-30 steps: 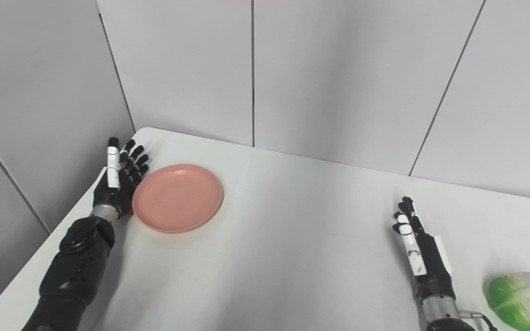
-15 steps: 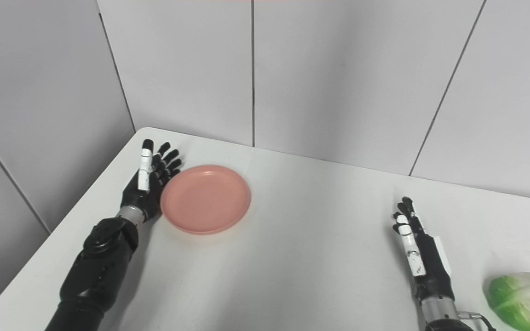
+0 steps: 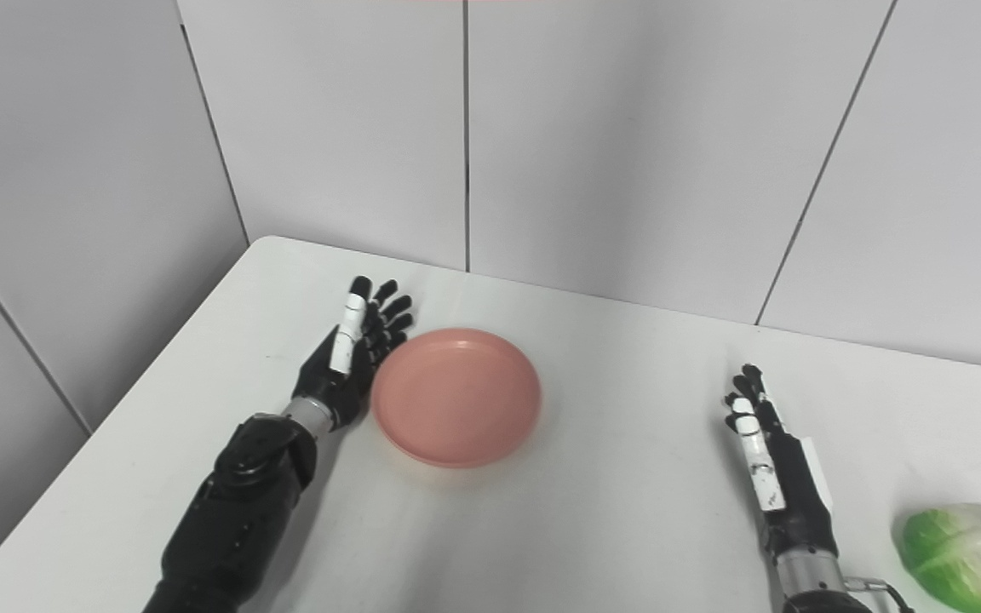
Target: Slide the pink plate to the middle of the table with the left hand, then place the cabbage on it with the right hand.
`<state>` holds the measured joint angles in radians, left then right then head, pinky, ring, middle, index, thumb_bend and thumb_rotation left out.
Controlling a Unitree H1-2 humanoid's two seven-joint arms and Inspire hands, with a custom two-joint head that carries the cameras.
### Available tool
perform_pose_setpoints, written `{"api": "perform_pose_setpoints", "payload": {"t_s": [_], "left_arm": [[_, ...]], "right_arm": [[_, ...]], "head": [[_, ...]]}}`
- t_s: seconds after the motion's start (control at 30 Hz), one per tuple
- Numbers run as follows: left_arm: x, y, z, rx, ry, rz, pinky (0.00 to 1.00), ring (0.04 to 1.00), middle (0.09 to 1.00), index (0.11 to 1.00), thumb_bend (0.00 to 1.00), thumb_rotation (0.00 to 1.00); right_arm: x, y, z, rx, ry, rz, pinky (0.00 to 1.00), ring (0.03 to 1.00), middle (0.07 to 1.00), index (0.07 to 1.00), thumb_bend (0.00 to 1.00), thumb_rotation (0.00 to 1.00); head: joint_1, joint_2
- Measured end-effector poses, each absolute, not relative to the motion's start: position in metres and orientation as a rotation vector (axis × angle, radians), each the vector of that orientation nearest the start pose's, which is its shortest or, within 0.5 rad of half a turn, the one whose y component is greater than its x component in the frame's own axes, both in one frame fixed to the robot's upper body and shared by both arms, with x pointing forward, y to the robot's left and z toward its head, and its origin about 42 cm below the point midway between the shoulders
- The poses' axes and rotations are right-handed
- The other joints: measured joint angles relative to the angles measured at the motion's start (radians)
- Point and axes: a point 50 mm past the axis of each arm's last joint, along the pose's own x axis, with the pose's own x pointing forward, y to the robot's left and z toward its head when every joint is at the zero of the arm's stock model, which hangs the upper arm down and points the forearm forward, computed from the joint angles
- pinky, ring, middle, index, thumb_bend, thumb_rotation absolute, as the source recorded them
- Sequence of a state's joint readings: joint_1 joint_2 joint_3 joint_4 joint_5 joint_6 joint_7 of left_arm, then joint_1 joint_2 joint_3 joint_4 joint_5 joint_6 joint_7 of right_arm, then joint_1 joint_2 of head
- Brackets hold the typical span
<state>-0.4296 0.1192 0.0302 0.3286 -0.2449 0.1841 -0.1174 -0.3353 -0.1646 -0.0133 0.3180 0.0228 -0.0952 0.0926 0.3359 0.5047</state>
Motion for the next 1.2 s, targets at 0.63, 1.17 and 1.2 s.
{"api": "perform_pose_setpoints", "payload": {"t_s": [0.63,1.17,1.2], "left_arm": [[0.405,0.178,0.138,-0.079,0.079,-0.306,0.99,0.983,0.996,1.0,0.84,1.0],[0.389,0.15,0.121,-0.13,0.035,-0.365,1.0,0.999,0.999,1.0,0.87,1.0],[0.389,0.15,0.12,-0.133,0.034,-0.365,1.0,1.0,1.0,1.0,0.87,1.0]], "right_arm": [[0.393,-0.242,0.128,-0.18,-0.106,0.092,0.87,0.892,0.92,0.94,0.26,1.0],[0.393,-0.236,0.127,-0.191,-0.108,0.079,0.87,0.894,0.918,0.935,0.27,1.0],[0.393,-0.236,0.127,-0.192,-0.109,0.077,0.87,0.892,0.917,0.933,0.27,1.0]], "head": [[-0.084,0.008],[-0.146,0.009],[-0.15,0.009]]}}
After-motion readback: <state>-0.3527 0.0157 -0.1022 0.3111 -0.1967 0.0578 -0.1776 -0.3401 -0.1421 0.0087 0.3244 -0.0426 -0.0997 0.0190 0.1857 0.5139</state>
